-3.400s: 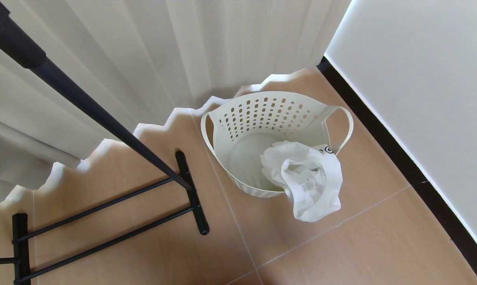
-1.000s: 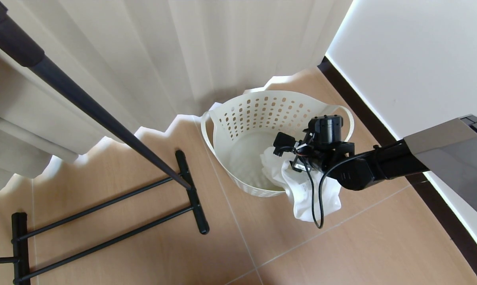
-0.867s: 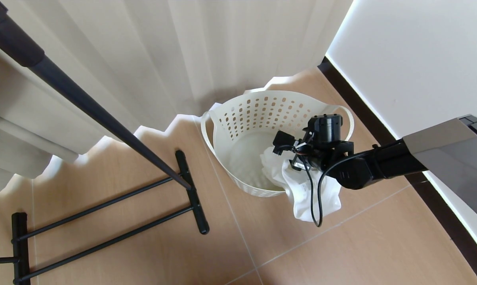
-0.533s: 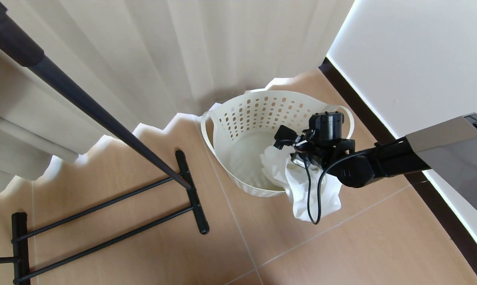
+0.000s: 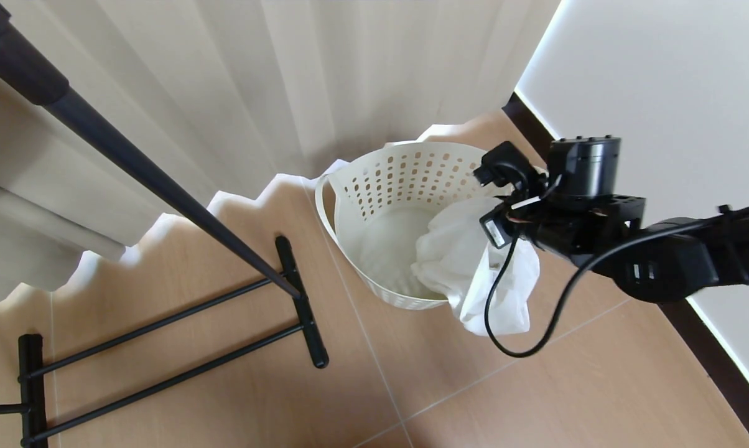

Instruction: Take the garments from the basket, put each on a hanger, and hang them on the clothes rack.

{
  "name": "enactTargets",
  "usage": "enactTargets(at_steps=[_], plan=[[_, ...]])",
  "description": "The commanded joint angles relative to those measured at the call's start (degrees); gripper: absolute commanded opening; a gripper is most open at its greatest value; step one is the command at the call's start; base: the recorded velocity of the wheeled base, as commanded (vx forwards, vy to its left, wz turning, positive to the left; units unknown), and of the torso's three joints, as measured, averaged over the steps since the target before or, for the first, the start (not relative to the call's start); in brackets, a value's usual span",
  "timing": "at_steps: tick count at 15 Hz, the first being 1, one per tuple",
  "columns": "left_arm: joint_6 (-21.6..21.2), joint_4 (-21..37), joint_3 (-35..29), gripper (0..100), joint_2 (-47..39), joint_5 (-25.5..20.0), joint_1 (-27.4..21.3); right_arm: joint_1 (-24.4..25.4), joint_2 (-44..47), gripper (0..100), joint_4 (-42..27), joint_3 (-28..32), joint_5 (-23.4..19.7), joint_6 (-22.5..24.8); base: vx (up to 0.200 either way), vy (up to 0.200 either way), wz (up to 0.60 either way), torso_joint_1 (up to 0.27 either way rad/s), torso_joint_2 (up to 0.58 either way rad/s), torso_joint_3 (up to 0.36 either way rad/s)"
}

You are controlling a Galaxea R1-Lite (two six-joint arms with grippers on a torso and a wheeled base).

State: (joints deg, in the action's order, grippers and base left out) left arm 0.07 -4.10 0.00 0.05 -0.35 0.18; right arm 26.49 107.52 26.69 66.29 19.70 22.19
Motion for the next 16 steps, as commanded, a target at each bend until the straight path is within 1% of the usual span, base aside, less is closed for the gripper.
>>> enactTargets(at_steps=[1,3,4,5,10,16], plan=[[-0.07,-0.03,0.00,100,-0.05,0.00,-0.01,7.44,-18.93,0,0.03,-11.01,-0.01,-12.96,0.000,0.000,0.00,0.000,0.00,0.000],[-0.07,-0.03,0.00,100,-0.05,0.00,-0.01,11.74,-24.99,0,0.03,-14.26,-0.28,-21.31,0.000,0.000,0.00,0.000,0.00,0.000],[-0.16,-0.03,0.00,100,-0.05,0.00,-0.01,12.09,-27.45,0,0.21,-16.63,-0.72,-23.59,0.000,0.000,0.00,0.000,0.00,0.000],[-0.16,-0.03,0.00,100,-0.05,0.00,-0.01,12.09,-28.33,0,0.91,-18.48,-0.80,-23.94,0.000,0.000,0.00,0.000,0.00,0.000],[-0.07,-0.03,0.00,100,-0.05,0.00,-0.01,12.45,-28.68,0,1.09,-18.48,-0.80,-24.03,0.000,0.000,0.00,0.000,0.00,0.017],[-0.16,-0.03,0.00,100,-0.05,0.00,-0.01,12.45,-28.77,0,1.09,-18.48,-0.72,-24.03,0.000,0.000,0.00,0.004,0.00,0.176]])
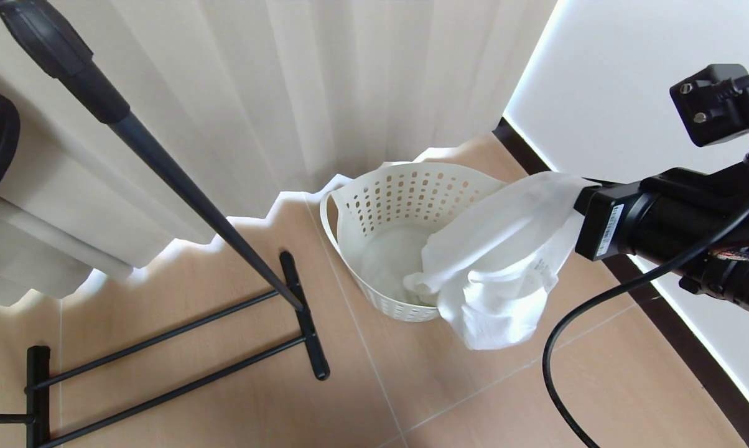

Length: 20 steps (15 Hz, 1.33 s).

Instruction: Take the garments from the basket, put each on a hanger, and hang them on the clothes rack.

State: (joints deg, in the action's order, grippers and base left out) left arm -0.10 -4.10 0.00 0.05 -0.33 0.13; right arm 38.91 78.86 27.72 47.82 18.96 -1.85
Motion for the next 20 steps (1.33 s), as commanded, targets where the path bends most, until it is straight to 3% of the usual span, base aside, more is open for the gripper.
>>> enactTargets(at_steps=[1,8,20], plan=[[0.01,-0.03,0.00,100,-0.05,-0.02,0.04,0.02,-0.20,0,0.05,-0.01,0.03,0.10,0.000,0.000,0.00,0.002,0.00,0.212],[0.01,-0.03,0.00,100,-0.05,-0.02,0.04,-0.24,-0.20,0,-0.04,-1.94,0.03,0.36,0.000,0.000,0.00,0.002,-0.04,0.157],[0.01,-0.03,0.00,100,-0.05,-0.02,0.04,-0.24,-0.37,0,-0.04,-2.03,0.12,0.45,0.000,0.000,0.00,0.084,-0.44,-0.151]])
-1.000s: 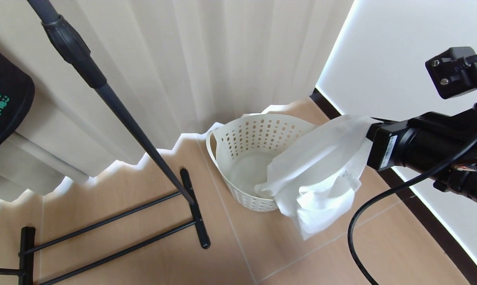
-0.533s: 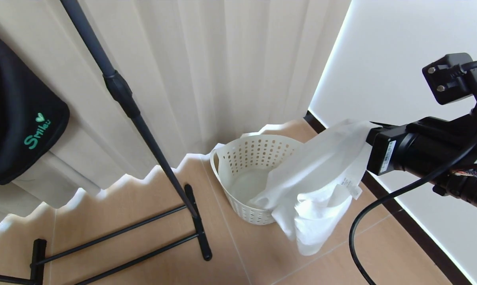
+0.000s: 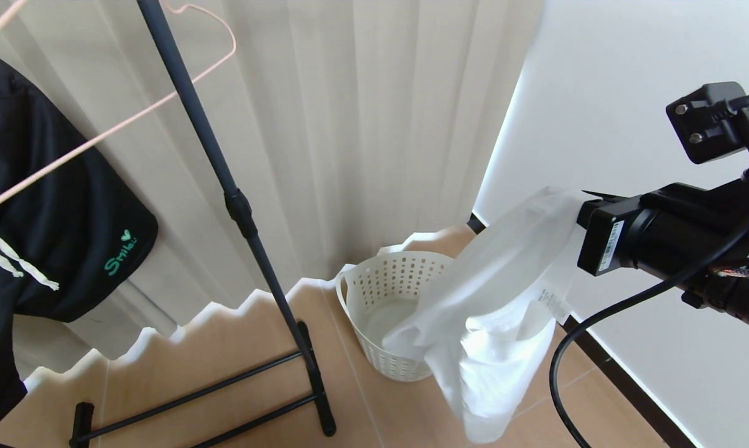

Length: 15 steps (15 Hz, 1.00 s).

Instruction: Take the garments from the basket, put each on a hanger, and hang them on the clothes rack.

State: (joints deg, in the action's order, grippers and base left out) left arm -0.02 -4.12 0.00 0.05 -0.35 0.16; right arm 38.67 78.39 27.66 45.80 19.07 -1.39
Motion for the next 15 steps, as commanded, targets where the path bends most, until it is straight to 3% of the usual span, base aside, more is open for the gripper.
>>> enactTargets(at_steps=[1,15], plan=[[0.02,-0.01,0.00,100,-0.05,0.00,0.02,0.00,0.10,0,0.03,-0.10,0.01,-0.02,0.000,0.000,0.00,0.149,-0.49,-0.134],[0.02,-0.01,0.00,100,-0.05,0.00,0.02,0.00,0.19,0,0.03,-0.10,0.01,-0.02,0.000,0.000,0.00,0.204,-0.54,-0.148]])
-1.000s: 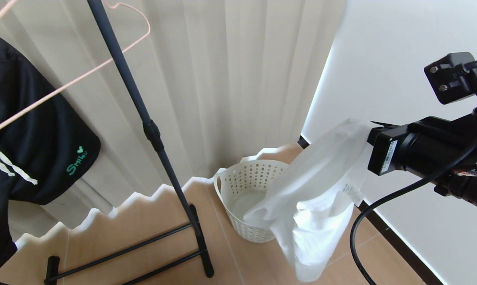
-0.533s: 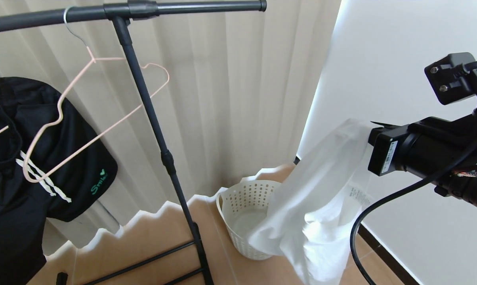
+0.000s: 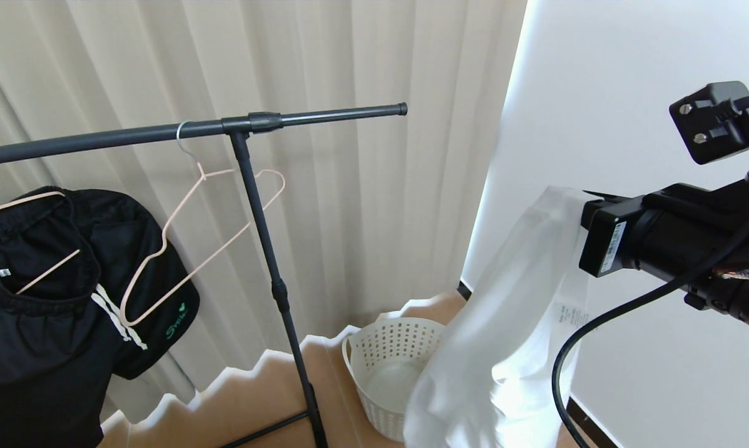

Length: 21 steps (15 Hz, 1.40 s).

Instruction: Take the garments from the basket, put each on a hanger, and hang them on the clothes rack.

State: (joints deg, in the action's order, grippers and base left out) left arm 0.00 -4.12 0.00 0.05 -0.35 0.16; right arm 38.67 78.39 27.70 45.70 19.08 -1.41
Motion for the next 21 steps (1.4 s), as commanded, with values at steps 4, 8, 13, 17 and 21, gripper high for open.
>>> enactTargets(at_steps=[4,8,13,17,21], plan=[[0.00,-0.01,0.00,100,-0.05,0.00,0.02,0.00,0.10,0,-0.01,-0.09,-0.01,0.01,0.000,0.000,0.00,0.218,-0.49,-0.254],[0.00,-0.01,0.00,100,-0.05,0.00,0.02,0.00,-0.07,0,-0.01,-0.35,-0.01,0.01,0.000,0.000,0.00,0.165,-0.38,-0.211],[0.09,-0.10,0.00,100,-0.05,0.00,0.02,0.00,-0.69,0,-0.01,-1.76,-0.01,2.03,0.000,0.000,0.00,0.143,-0.31,-0.166],[0.09,-0.10,0.00,100,-0.05,0.00,0.02,-0.26,-0.87,0,0.08,-2.02,-0.01,2.29,0.000,0.000,0.30,0.011,-0.02,-0.011],[0.00,-0.10,0.00,100,-0.05,0.00,0.02,-0.26,-1.04,0,0.08,-2.02,-0.01,2.29,0.000,0.000,0.60,0.007,0.00,0.000]])
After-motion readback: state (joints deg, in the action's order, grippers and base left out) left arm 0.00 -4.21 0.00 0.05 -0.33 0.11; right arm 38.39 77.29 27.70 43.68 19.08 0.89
